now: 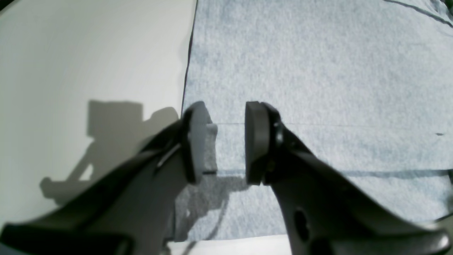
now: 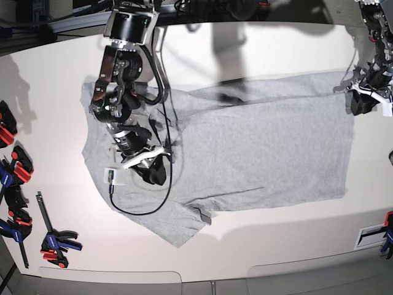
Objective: Fold the T-shirt properly
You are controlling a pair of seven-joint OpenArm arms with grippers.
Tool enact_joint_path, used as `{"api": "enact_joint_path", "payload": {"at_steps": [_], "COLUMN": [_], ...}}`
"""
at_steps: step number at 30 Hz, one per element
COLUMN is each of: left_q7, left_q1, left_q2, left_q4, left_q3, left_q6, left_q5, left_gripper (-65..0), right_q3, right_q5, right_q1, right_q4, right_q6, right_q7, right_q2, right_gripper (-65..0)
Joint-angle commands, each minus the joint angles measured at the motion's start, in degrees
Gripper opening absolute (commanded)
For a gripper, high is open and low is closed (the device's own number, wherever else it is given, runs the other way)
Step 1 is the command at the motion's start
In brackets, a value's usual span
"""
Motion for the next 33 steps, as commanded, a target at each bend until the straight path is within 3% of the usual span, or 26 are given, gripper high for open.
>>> {"api": "enact_joint_path", "payload": {"at_steps": [1, 3, 8, 14, 18, 23, 27, 30, 33], "left_q7": [-1.1, -1.1, -1.1, -1.1, -1.1, -1.1, -1.1, -1.1, -1.1], "left_q1": [-0.2, -0.2, -0.2, -0.2, -0.2, -0.2, -0.2, -0.2, -0.2], "left_q2": [-1.3, -1.3, -1.3, -1.3, -1.3, -1.3, -1.3, -1.3, -1.3], "left_q4": [0.9, 0.9, 0.9, 0.9, 0.9, 0.9, 0.9, 0.9, 0.9], "left_q3": [-0.4, -0.4, -0.4, -0.4, -0.4, -0.4, -0.4, -0.4, -0.4], "left_q6": [-0.2, -0.2, -0.2, -0.2, -0.2, -0.2, -0.2, -0.2, -0.2], "left_q5": [-0.7, -0.7, -0.7, -0.7, -0.7, -0.7, -0.7, -0.7, -0.7], "left_gripper": [-47.7, -47.7, -47.7, -47.7, -47.7, -47.7, -47.7, -47.7, -47.7], "right_q3": [-0.2, -0.2, -0.2, -0.2, -0.2, -0.2, -0.2, -0.2, -0.2], "right_q5": [0.8, 1.1, 7.1, 6.8, 6.1, -2.2, -2.1, -0.7, -0.2], "right_q1": [1.2, 1.2, -0.2, -7.4, -13.5, -15.6, -15.4, -15.1, -14.9], "right_q4": [1.0, 1.6, 6.3, 15.4, 20.3, 19.9, 16.5, 12.8, 10.2], "right_q6": [0.8, 1.5, 8.7, 8.5, 5.4, -3.7, -4.3, -4.2, -4.2], "right_q7": [0.7, -1.7, -10.9, -11.6, -10.6, -8.0, -7.5, -6.9, -5.7], "right_q2": [0.0, 0.0, -0.1, -0.2, -0.2, -0.2, -0.2, -0.2, -0.2], "right_gripper": [-58.2, -65.0, -65.0, -65.0, -65.0, -65.0, -65.0, -46.1, -42.7]}}
